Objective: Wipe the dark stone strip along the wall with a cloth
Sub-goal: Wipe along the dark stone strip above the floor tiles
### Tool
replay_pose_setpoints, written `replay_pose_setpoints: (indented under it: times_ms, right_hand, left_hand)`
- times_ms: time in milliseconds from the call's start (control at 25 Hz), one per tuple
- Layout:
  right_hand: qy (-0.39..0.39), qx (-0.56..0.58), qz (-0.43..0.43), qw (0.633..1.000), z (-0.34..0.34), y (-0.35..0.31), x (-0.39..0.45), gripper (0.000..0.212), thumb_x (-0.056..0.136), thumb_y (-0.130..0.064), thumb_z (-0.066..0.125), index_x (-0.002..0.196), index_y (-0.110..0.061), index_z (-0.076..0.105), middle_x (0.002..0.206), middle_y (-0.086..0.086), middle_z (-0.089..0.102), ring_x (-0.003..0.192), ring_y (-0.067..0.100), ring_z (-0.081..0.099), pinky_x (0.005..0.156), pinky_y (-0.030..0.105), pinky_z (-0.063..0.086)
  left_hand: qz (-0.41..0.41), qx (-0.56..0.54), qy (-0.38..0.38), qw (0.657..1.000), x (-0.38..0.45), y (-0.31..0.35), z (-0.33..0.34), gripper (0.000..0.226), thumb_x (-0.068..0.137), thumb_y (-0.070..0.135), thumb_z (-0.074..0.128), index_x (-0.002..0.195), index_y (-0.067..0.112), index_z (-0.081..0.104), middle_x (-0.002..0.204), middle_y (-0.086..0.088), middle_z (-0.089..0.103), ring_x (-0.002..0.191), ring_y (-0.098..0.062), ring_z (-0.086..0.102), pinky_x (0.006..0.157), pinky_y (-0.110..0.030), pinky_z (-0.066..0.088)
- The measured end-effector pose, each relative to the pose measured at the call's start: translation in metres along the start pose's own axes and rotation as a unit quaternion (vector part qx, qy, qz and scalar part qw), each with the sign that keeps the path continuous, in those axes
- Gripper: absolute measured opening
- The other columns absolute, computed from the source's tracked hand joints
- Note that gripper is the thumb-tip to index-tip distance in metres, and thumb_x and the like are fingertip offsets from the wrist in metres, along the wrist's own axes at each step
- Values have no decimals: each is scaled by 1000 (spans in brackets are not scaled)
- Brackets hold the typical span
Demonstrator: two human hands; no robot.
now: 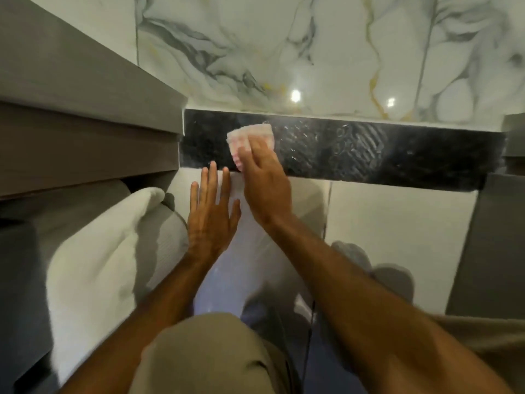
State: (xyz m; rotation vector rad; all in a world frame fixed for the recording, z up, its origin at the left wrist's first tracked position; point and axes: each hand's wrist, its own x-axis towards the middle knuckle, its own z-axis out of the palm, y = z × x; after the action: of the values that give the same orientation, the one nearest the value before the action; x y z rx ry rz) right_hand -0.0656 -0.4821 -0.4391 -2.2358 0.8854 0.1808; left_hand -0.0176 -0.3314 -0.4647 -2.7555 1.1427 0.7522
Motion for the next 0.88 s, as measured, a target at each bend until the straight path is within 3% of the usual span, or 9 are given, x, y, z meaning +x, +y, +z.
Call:
replay_pose_setpoints:
  times_ms: [120, 240, 360, 520, 640, 760, 880]
  right_hand:
    - [27, -72, -127, 989, 29, 14, 33, 62, 112, -13, 60, 170, -8, 40, 180, 18, 35, 170, 37, 31, 139, 56, 32]
    - [47, -125, -208, 969, 41, 20, 75, 60, 118, -22, 43, 174, -7, 29, 184, 19, 24, 173, 34, 21, 141, 56, 26]
    - [63, -150, -205, 965, 47, 13, 69, 58, 121, -25, 30, 176, -7, 25, 185, 19, 19, 175, 32, 14, 144, 54, 20]
    - [-19, -122, -157, 980, 26, 62, -22, 66, 119, -28, 46, 178, -22, 16, 188, 3, 7, 175, 24, 4, 143, 53, 18]
    - [3, -172, -156, 973, 19, 70, 2, 68, 119, -32, 36, 178, -12, 9, 188, 12, 2, 176, 30, 3, 144, 56, 16]
    - [68, -171, -125, 975, 40, 19, 75, 68, 119, -25, 31, 178, -8, 3, 187, 20, 0, 176, 34, 2, 144, 55, 13]
    - [36, -194, -199, 960, 55, 7, 70, 68, 117, -25, 34, 178, -9, 10, 187, 20, 9, 175, 35, 9, 143, 57, 19]
  left_hand:
    - [9, 24, 73, 997, 3, -4, 36, 75, 112, 53, 19, 172, 8, 17, 180, -24, 14, 168, -40, 16, 136, -67, 21]
    - [6, -11, 142, 990, 6, -15, 59, 71, 110, 40, 36, 172, 7, 21, 182, -18, 17, 170, -33, 15, 137, -62, 21]
    - [2, 5, 168, 986, 3, -19, 60, 72, 108, 30, 48, 171, 4, 24, 181, -18, 20, 169, -31, 19, 134, -62, 29]
    - [11, 7, 149, 989, 0, -11, 47, 75, 107, 30, 56, 169, 1, 26, 180, -19, 21, 168, -32, 19, 134, -58, 32]
    - [-13, -31, 153, 988, 1, -15, 53, 73, 108, 36, 47, 170, 3, 24, 181, -17, 20, 169, -30, 17, 137, -58, 27]
    - [-47, -53, 163, 984, 3, -17, 64, 76, 111, 47, 33, 173, 5, 16, 182, -18, 12, 171, -31, 11, 139, -57, 17]
    - [-53, -40, 176, 982, 3, -16, 69, 75, 114, 51, 26, 172, 4, 15, 182, -20, 11, 171, -33, 10, 138, -60, 20]
